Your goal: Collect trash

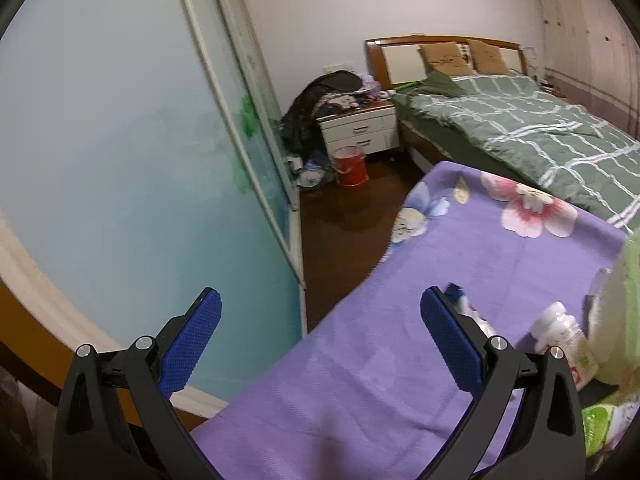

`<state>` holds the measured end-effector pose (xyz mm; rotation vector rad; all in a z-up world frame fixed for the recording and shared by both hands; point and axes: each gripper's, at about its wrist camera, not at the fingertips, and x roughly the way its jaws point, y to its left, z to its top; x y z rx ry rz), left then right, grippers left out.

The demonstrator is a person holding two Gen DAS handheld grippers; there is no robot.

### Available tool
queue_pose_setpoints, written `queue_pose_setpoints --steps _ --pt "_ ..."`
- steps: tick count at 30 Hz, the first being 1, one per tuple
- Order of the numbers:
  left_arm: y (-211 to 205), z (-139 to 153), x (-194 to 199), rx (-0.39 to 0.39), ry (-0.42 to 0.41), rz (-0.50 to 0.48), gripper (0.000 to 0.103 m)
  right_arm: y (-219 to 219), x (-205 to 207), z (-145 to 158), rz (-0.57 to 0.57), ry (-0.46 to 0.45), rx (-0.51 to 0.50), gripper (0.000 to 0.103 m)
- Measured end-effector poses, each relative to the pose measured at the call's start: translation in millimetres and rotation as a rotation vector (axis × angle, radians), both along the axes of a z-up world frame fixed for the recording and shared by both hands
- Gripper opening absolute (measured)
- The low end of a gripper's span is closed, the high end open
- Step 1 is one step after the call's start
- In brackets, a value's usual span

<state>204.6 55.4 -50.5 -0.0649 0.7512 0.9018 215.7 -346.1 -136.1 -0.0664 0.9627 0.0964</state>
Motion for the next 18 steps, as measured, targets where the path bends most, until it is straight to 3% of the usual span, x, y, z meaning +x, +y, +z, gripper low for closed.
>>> queue_pose_setpoints --steps 7,18 --pt "5.1 -3.6 0.7 -0.001 0.025 0.04 0.098 0.3 0.2 0.1 0.001 0.0 0.0 0.098" --pt "2.6 6.0 -3.8 0.064 0.068 0.042 0.098 0.4 0.3 0.1 0.002 0.001 -0.001 0.098"
